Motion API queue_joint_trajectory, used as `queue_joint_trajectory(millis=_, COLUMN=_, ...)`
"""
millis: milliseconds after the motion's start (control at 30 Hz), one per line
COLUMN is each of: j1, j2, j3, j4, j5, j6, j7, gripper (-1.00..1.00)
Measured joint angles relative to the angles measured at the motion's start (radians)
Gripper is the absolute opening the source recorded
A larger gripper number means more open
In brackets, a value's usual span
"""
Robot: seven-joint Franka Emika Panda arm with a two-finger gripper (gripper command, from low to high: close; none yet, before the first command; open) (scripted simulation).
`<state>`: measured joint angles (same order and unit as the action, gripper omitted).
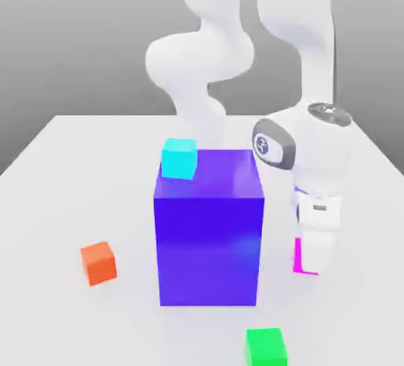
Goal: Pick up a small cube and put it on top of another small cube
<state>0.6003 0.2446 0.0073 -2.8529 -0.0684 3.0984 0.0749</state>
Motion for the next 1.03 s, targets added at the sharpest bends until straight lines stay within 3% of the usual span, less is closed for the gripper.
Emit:
queue_joint_trajectory(millis=267, j1=-0.016, j2=-0.233, j3=0.033, j4=-0.043, j5=0.061, j6=-0.191, j7=-0.042, gripper=-1.0)
queue_joint_trajectory(millis=733, j1=-0.204, j2=-0.079, j3=-0.187, j4=0.42, j5=0.125, j6=-0.507, j7=0.356, gripper=-1.0)
queue_joint_trajectory(millis=900, j1=-0.236, j2=0.071, j3=-0.172, j4=0.464, j5=0.189, j6=-0.401, j7=0.344, gripper=-1.0)
queue_joint_trajectory(millis=933, j1=-0.24, j2=0.09, j3=-0.167, j4=0.466, j5=0.196, j6=-0.384, j7=0.339, gripper=1.0)
queue_joint_trajectory(millis=1033, j1=-0.24, j2=0.09, j3=-0.167, j4=0.466, j5=0.196, j6=-0.384, j7=0.339, gripper=1.0)
